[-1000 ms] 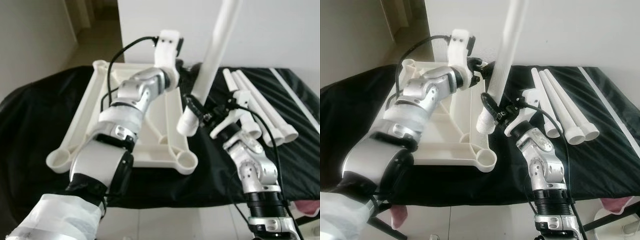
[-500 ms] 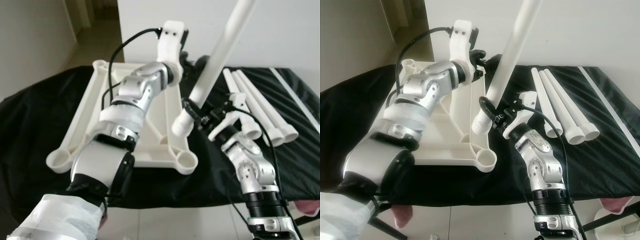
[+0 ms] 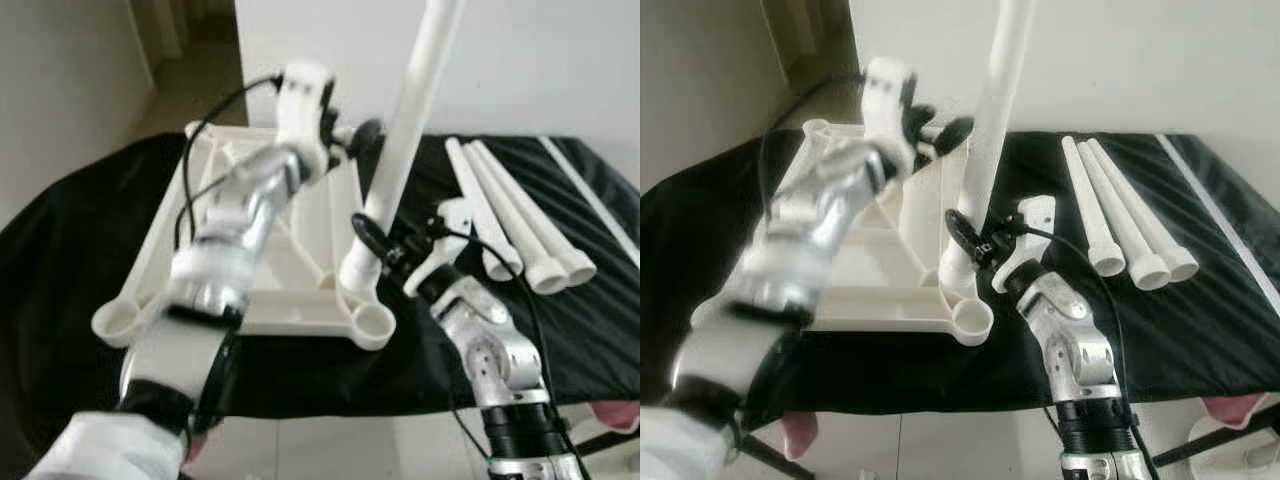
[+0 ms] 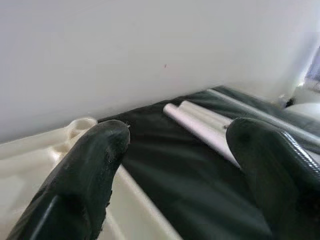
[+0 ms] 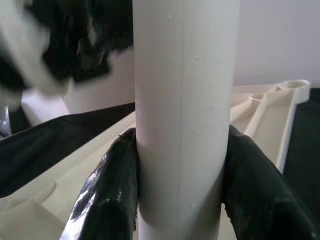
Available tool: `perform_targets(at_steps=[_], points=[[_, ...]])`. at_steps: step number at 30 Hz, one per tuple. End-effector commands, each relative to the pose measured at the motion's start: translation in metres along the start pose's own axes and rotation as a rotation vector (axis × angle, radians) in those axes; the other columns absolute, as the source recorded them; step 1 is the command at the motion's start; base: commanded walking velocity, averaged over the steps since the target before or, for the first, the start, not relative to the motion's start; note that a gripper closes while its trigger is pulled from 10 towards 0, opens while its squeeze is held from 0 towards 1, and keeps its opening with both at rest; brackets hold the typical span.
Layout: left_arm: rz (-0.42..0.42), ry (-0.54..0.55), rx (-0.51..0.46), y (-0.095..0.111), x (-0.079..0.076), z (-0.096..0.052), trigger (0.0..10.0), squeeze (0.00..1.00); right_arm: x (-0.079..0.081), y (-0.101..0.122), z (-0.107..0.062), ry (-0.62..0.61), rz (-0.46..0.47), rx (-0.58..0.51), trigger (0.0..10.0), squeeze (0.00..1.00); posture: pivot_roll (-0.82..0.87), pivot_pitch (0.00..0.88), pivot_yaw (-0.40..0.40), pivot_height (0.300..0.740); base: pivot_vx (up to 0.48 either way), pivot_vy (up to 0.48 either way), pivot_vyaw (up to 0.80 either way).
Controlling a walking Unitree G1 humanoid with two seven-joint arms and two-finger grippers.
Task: Building children table
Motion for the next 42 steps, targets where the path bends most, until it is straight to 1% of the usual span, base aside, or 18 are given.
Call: perform_targets(at_steps=[1,3,6,7,9,10,11,12,15,16,18,27,29,31,34,37,40,42], points=[[0.067,-0.14,-0.077,0.016,-0.018,-0.004,10.0,0.0,0.002,0.007,-0.002,-0.011,-0.039,-0.033,10.0,0.0,0.04,0.0,-0.004,0.74,0.0,0.0,0.0],[0.05,-0.138,-0.094,0.011,-0.02,-0.012,10.0,0.0,0.0,0.01,-0.005,-0.036,-0.034,-0.058,10.0,0.0,0.04,0.0,-0.001,0.74,0.0,0.0,0.0],[0.034,-0.14,-0.098,0.008,-0.021,-0.016,10.0,0.0,-0.001,0.011,-0.006,-0.045,-0.042,-0.066,10.0,0.0,0.04,0.0,0.001,0.74,0.0,0.0,0.0],[0.027,-0.153,-0.101,0.004,-0.022,-0.022,10.0,0.0,-0.001,0.011,-0.008,-0.056,-0.056,-0.069,10.0,0.0,0.04,0.0,0.004,0.74,0.0,0.0,0.0],[0.017,-0.195,-0.06,-0.02,-0.025,-0.04,10.0,0.0,-0.002,0.009,-0.01,-0.094,-0.117,-0.065,10.0,0.0,0.03,0.0,0.007,0.74,0.0,0.0,0.0],[0.017,-0.195,-0.06,-0.02,-0.025,-0.04,10.0,0.0,-0.002,0.009,-0.01,-0.094,-0.117,-0.065,10.0,0.0,0.03,0.0,0.007,0.74,0.0,0.0,0.0],[0.013,-0.209,-0.027,-0.033,-0.026,-0.047,10.0,0.0,-0.001,0.008,-0.011,-0.102,-0.122,-0.069,10.0,0.0,0.03,0.0,0.009,0.74,0.0,0.0,0.0],[0.044,-0.218,0.007,-0.045,-0.027,-0.056,10.0,0.0,0.0,0.008,-0.012,-0.115,-0.132,-0.076,10.0,0.0,0.03,0.0,0.009,0.74,0.0,0.0,0.0],[0.134,-0.25,0.119,-0.078,-0.031,-0.078,10.0,0.0,-0.001,0.011,-0.015,-0.162,-0.113,-0.116,10.0,0.0,0.04,0.0,0.011,0.74,0.0,0.0,0.0],[0.134,-0.25,0.119,-0.078,-0.031,-0.078,10.0,0.0,-0.001,0.011,-0.015,-0.162,-0.113,-0.116,10.0,0.0,0.04,0.0,0.011,0.74,0.0,0.0,0.0],[0.123,-0.226,0.19,-0.098,-0.025,-0.089,10.0,0.0,-0.001,0.015,-0.016,-0.179,-0.103,-0.138,10.0,0.0,0.04,0.0,0.01,0.74,0.0,0.0,0.0],[0.125,-0.277,0.248,-0.11,-0.028,-0.106,10.0,0.0,-0.005,0.019,-0.019,-0.205,-0.112,-0.16,10.0,0.0,0.04,0.0,0.013,0.74,0.0,0.0,0.0],[0.113,-0.34,0.263,-0.113,-0.035,-0.115,10.0,0.0,-0.008,0.02,-0.021,-0.221,-0.114,-0.166,10.0,0.0,0.04,0.0,0.013,0.74,0.0,0.0,0.0],[0.128,-0.35,0.279,-0.117,-0.035,-0.118,10.0,0.0,-0.009,0.021,-0.021,-0.226,-0.117,-0.169,10.0,0.0,0.04,0.0,0.015,0.74,0.0,0.0,0.0],[0.223,-0.346,0.329,-0.129,-0.034,-0.12,10.0,0.0,-0.01,0.022,-0.021,-0.239,-0.121,-0.175,10.0,0.0,0.05,0.0,0.017,0.74,0.0,0.0,0.0],[0.244,-0.331,0.35,-0.134,-0.032,-0.119,10.0,0.0,-0.01,0.022,-0.021,-0.24,-0.119,-0.176,10.0,0.0,0.05,0.0,0.018,0.74,0.0,0.0,0.0],[0.348,-0.293,0.434,-0.152,-0.029,-0.116,10.0,0.0,-0.01,0.022,-0.02,-0.245,-0.116,-0.179,10.0,0.0,0.05,0.0,0.02,0.74,0.0,0.0,0.0],[0.38,-0.286,0.463,-0.157,-0.028,-0.115,10.0,0.0,-0.01,0.023,-0.02,-0.246,-0.115,-0.181,10.0,0.0,0.05,0.0,0.021,0.74,0.0,0.0,0.0]])
Point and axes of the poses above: a point about 5 cm out from each wrist's last joint towards the gripper, its own z axis pointing out of the wrist towards the gripper, its own y axis along the axis of the wrist's last joint, x = y × z, the point moved 6 cm from there along z, pointing out of the wrist towards the gripper, and after that the axes turned 8 degrees about z, right-handed, at the moved point
